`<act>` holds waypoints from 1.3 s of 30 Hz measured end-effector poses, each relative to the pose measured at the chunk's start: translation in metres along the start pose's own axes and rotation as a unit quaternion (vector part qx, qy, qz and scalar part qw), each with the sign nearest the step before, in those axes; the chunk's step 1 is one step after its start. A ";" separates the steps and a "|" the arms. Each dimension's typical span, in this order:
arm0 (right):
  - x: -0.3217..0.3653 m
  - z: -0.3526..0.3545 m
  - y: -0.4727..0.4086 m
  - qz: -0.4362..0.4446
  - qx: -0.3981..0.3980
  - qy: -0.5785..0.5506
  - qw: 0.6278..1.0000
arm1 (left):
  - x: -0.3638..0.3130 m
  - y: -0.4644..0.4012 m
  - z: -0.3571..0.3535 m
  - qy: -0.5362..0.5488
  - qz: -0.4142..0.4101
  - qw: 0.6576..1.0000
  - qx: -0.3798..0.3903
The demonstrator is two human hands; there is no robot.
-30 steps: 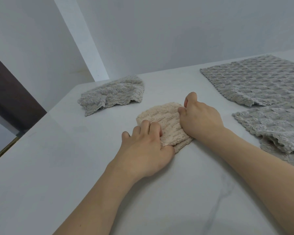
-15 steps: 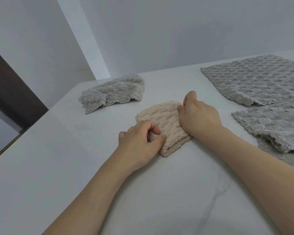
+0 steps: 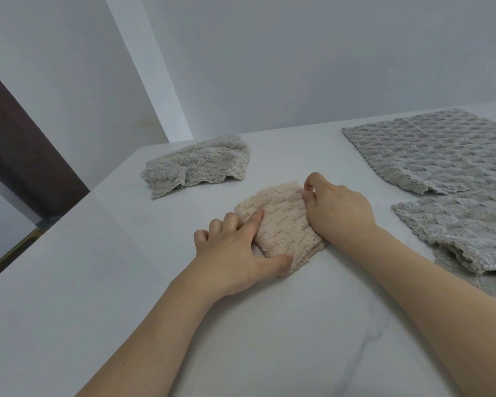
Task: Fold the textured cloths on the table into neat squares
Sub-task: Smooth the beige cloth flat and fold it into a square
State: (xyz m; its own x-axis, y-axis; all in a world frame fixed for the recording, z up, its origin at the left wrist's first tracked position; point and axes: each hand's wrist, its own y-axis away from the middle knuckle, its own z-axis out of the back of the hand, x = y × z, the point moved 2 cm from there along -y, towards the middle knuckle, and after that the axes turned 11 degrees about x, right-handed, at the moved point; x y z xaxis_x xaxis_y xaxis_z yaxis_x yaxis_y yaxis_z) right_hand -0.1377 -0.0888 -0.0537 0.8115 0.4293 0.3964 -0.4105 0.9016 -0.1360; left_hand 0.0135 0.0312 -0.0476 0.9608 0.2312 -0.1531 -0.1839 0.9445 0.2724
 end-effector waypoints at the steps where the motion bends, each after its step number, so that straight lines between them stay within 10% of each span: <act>1: 0.000 0.000 0.000 0.001 0.002 0.001 1.000 | 0.000 -0.001 0.000 -0.002 0.003 1.000 -0.005; 18: 0.000 0.005 0.000 -0.032 0.013 -0.050 0.998 | 0.002 -0.013 -0.003 0.034 -0.021 0.999 -0.012; 27: 0.002 0.026 0.069 -0.041 0.135 -0.050 0.989 | 0.009 0.027 0.016 0.120 -0.075 0.984 0.104; 32: -0.012 0.034 0.077 0.047 0.093 0.090 0.990 | -0.037 0.038 0.020 0.159 -0.118 0.978 -0.061; 39: -0.023 0.019 0.077 0.043 0.144 0.115 0.982 | -0.052 0.019 -0.026 0.029 -0.053 0.997 -0.053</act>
State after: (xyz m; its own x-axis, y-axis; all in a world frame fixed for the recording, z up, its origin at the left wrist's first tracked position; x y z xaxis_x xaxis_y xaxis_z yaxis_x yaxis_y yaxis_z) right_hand -0.1961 -0.0304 -0.0565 0.8277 0.5330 0.1756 -0.5551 0.8236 0.1163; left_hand -0.0454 0.0432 -0.0587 0.9631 0.1390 -0.2303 -0.1059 0.9829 0.1505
